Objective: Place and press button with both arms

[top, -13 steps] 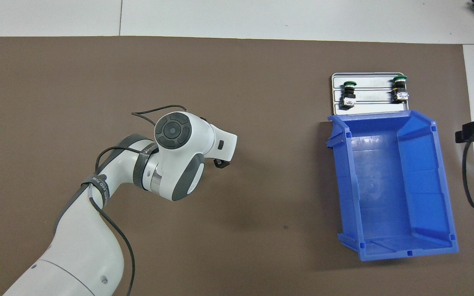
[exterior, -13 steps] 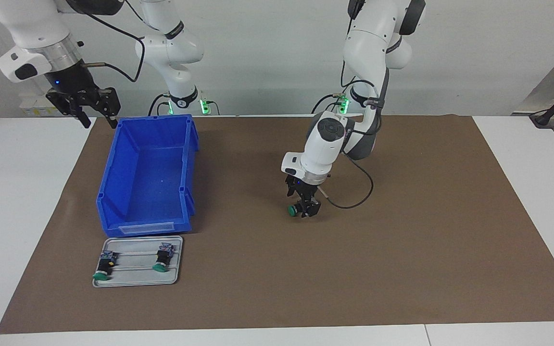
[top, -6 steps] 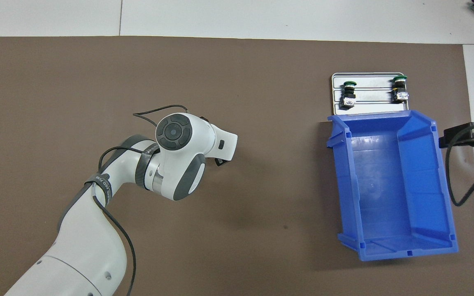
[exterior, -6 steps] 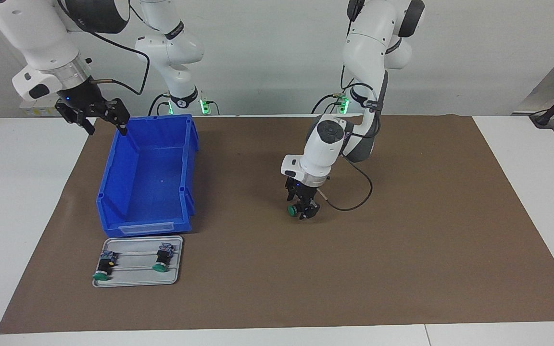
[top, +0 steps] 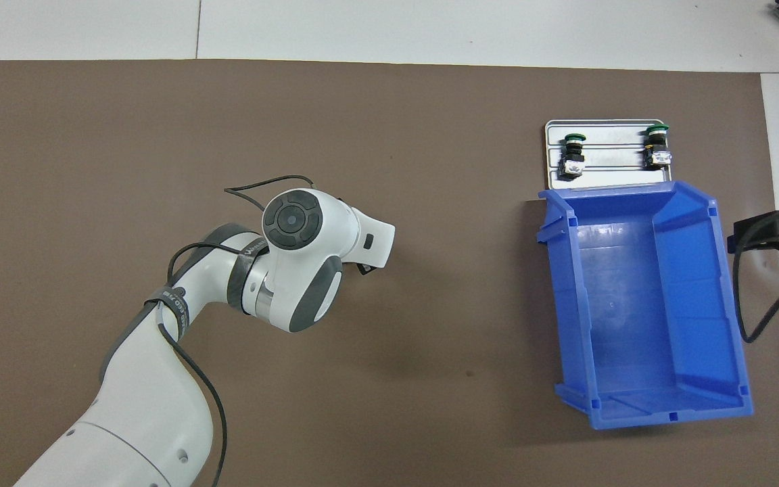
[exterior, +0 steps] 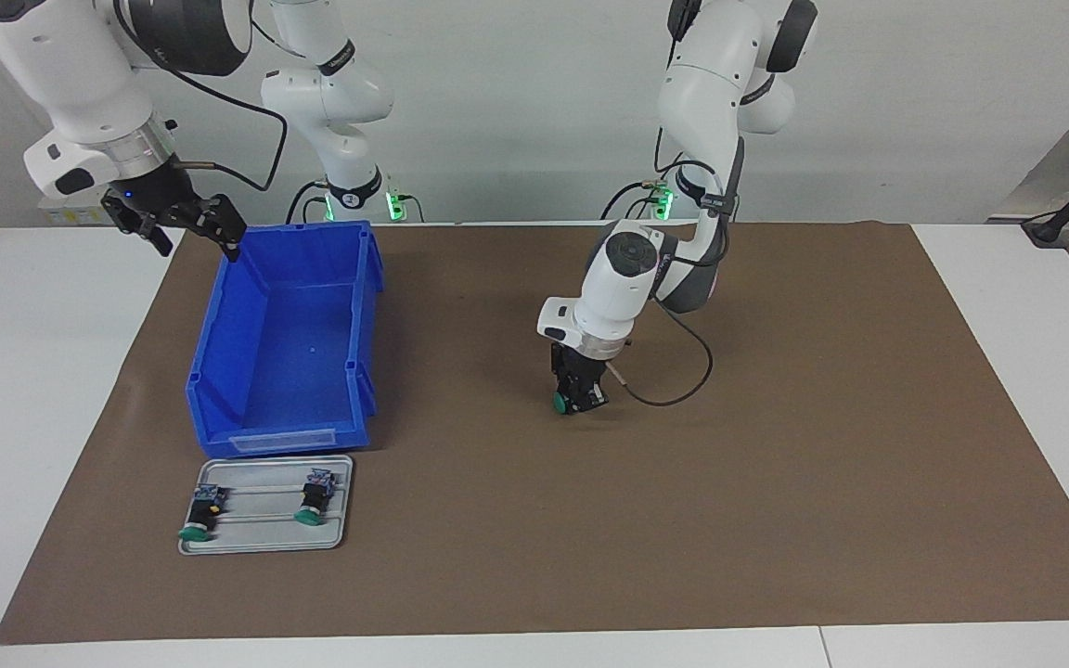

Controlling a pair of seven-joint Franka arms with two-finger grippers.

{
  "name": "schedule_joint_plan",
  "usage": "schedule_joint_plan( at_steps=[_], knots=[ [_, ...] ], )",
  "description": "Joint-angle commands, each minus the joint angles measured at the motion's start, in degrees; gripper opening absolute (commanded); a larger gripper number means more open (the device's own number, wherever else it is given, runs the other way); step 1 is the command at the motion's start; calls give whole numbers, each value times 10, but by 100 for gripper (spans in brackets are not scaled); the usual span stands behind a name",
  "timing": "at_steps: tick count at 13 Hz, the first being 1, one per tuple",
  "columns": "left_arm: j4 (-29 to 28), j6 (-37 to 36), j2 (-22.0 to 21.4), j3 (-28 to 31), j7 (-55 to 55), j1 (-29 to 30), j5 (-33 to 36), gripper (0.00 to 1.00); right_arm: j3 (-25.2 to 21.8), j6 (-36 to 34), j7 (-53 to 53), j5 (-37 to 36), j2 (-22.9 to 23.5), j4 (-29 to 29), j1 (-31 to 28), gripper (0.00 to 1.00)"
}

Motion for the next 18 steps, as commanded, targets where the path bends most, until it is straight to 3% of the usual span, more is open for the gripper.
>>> schedule_joint_plan(
  at_steps=[1, 4, 6, 8, 11, 13, 18],
  knots=[
    [38, -42, 3, 13, -10, -13, 6, 0, 0, 14, 16, -6, -20, -24, 5, 98],
    [76, -47, 1, 13, -49, -9, 6, 0, 10, 11, 10, -5, -20, -18, 12, 100],
    [74, -61, -29, 13, -55, 12, 4, 0, 11, 11, 11, -5, -20, -17, 12, 100],
    [76, -142, -67, 7, -34, 56, -2, 0, 11, 11, 11, -5, -20, -18, 12, 100],
    [72, -194, -104, 10, 73, 121, -127, 0, 11, 11, 11, -5, -20, -17, 12, 99],
    [69, -239, -119, 7, 132, 172, -165, 0, 11, 11, 11, -5, -20, -18, 12, 100],
    [8, -222, -145, 11, 256, 244, -292, 0, 11, 11, 11, -5, -20, -17, 12, 100]
  ],
)
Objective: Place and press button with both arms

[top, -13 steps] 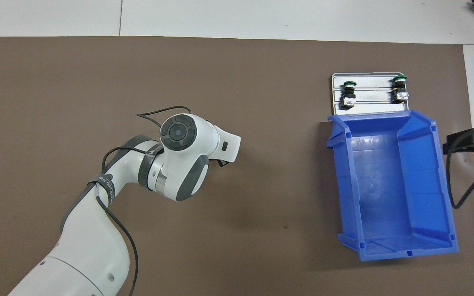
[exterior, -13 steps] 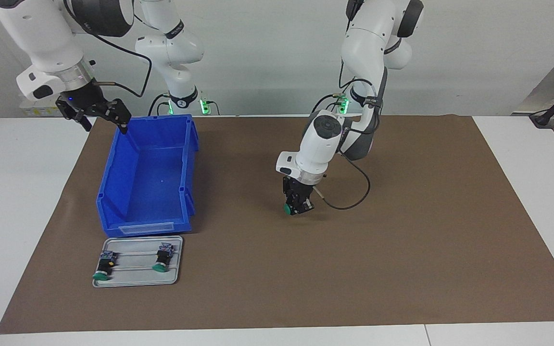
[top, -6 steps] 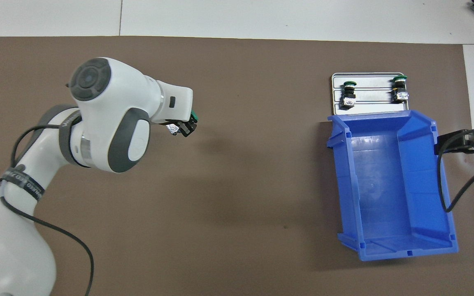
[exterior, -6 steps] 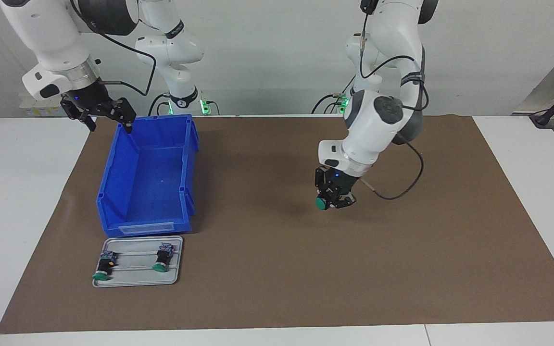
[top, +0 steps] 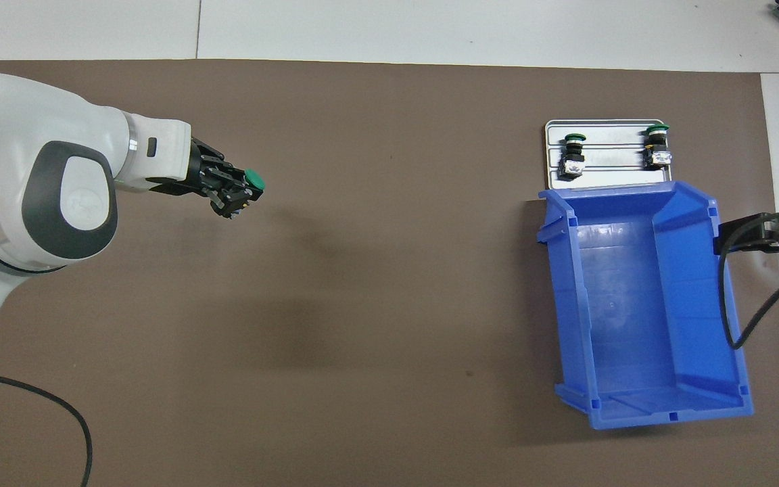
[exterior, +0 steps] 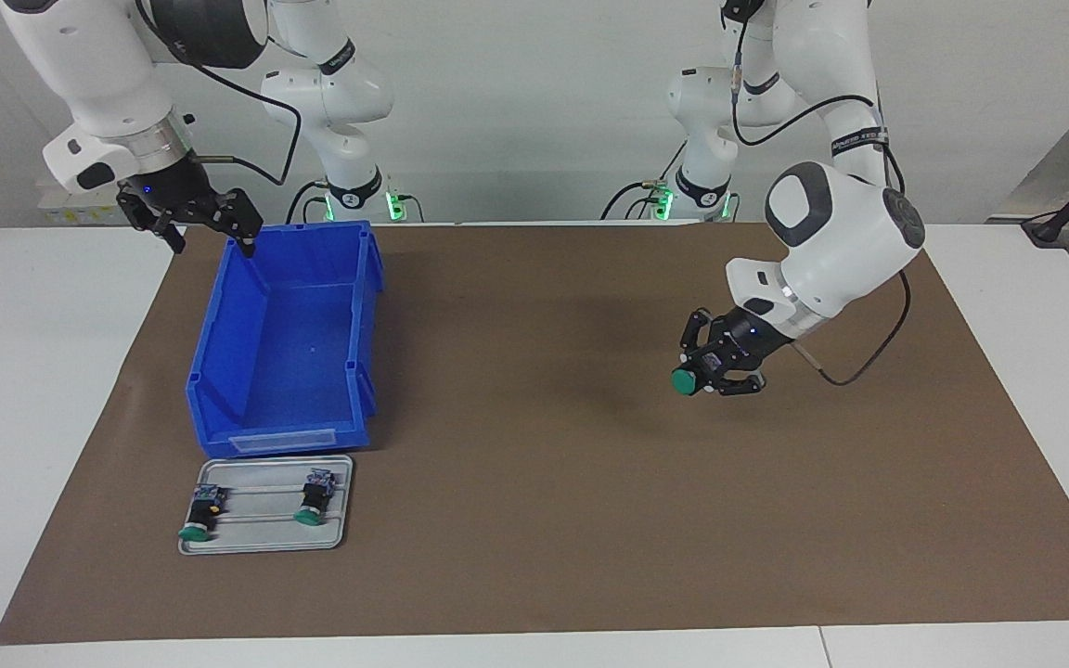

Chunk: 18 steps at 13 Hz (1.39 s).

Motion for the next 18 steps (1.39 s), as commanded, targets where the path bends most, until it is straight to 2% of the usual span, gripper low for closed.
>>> schedule_joint_plan(
  at_steps=[1, 2, 5, 8, 13, 15, 16, 18],
  knots=[
    [-63, 17, -38, -4, 96, 40, -74, 0, 1, 11, 8, -5, -14, -15, 0, 100],
    [-90, 24, -51, -4, 141, 52, -113, 0, 1, 11, 8, -5, -14, -16, 0, 100],
    [-180, 109, -79, -4, 278, 55, -269, 0, 1, 11, 8, -5, -14, -16, 0, 100],
    [-225, 131, -78, -7, 418, 48, -436, 0, 0, 11, 8, -5, -14, -16, 0, 100],
    [-304, 117, -53, -8, 753, -2, -772, 0, 1, 11, 8, -5, -14, -15, 0, 100],
    [-321, 78, -24, -8, 847, -19, -839, 0, 1, 11, 8, -5, -14, -16, 0, 100],
    [-325, 71, -19, -8, 871, -35, -873, 0, 1, 11, 8, -5, -14, -16, 0, 100],
    [-332, 55, -19, -8, 888, -44, -899, 0, 1, 11, 8, -5, -14, -16, 0, 100]
  ],
)
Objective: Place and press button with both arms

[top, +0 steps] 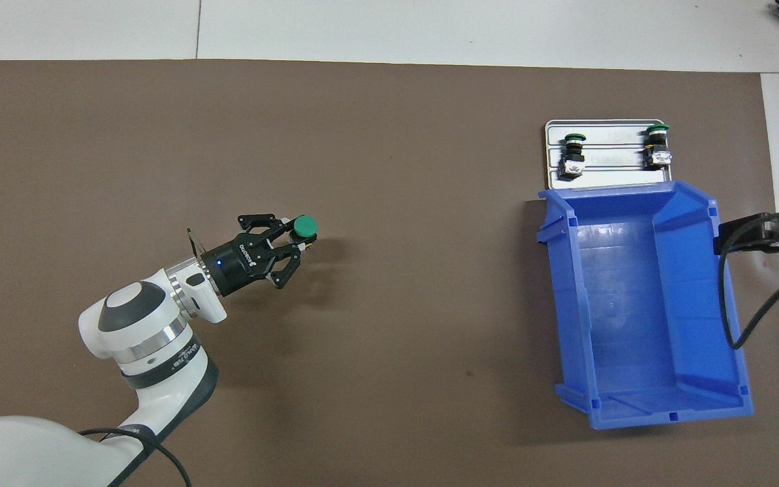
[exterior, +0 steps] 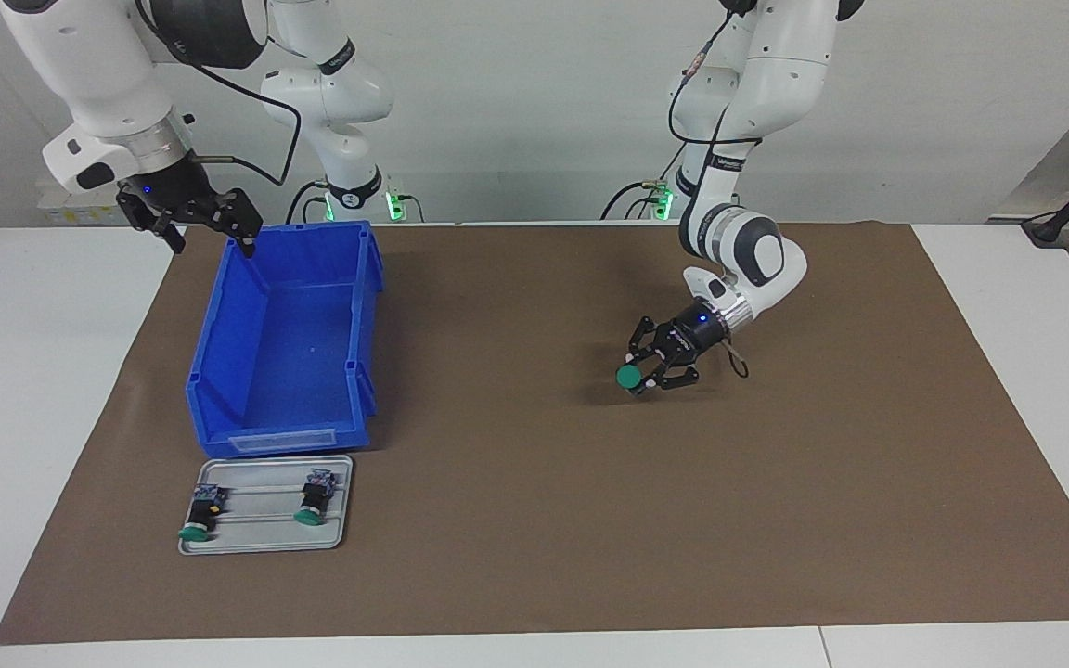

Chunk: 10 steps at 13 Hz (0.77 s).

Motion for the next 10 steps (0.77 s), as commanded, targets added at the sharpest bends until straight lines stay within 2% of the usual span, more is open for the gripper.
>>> schedule_joint_plan(
  at_steps=[1, 3, 10],
  knots=[
    [-18, -40, -5, 9, 38, -19, -47, 0, 1, 11, 8, -5, -14, -16, 0, 100],
    [-27, -50, -5, 9, 57, -36, -76, 0, 1, 11, 8, -5, -14, -15, 0, 100],
    [-50, -43, -4, 10, 71, -46, -77, 0, 1, 11, 8, -5, -14, -16, 0, 100]
  ],
)
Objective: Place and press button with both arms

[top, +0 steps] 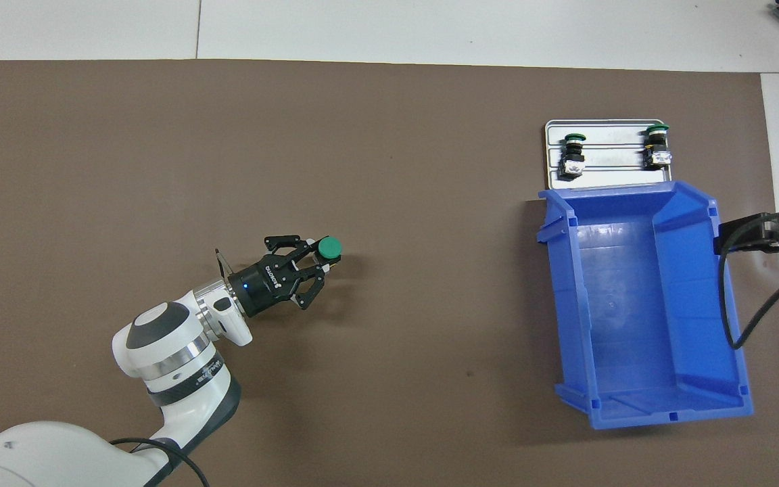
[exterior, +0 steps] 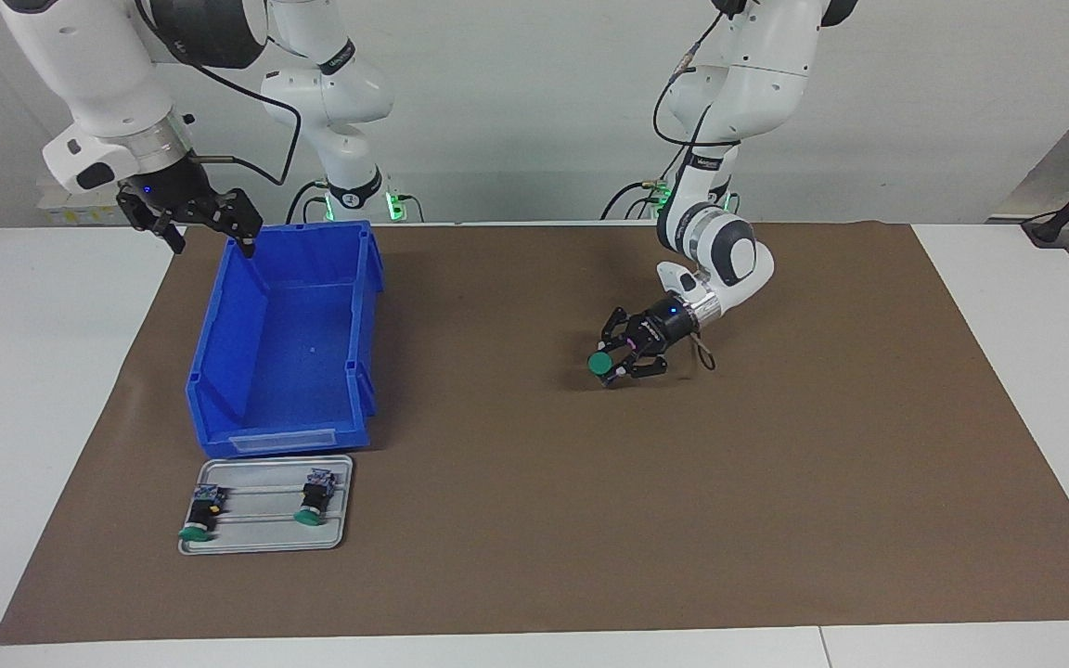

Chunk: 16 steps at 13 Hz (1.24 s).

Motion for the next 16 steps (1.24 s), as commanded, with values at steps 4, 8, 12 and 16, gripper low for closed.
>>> schedule_joint_plan(
  at_steps=[4, 8, 12, 16],
  knots=[
    [-23, -6, -9, 8, 19, -13, -16, 0, 1, 11, 8, -5, -14, -16, 0, 100],
    [-33, -12, -12, 10, 21, -13, -16, 0, 0, 11, 8, -5, -14, -15, 0, 100],
    [-36, -15, -13, 10, 24, -13, -15, 0, 1, 11, 8, -5, -14, -15, 0, 100],
    [-39, -20, -14, 11, 25, -11, -15, 15, 1, 11, 8, -5, -14, -15, 0, 100]
  ],
)
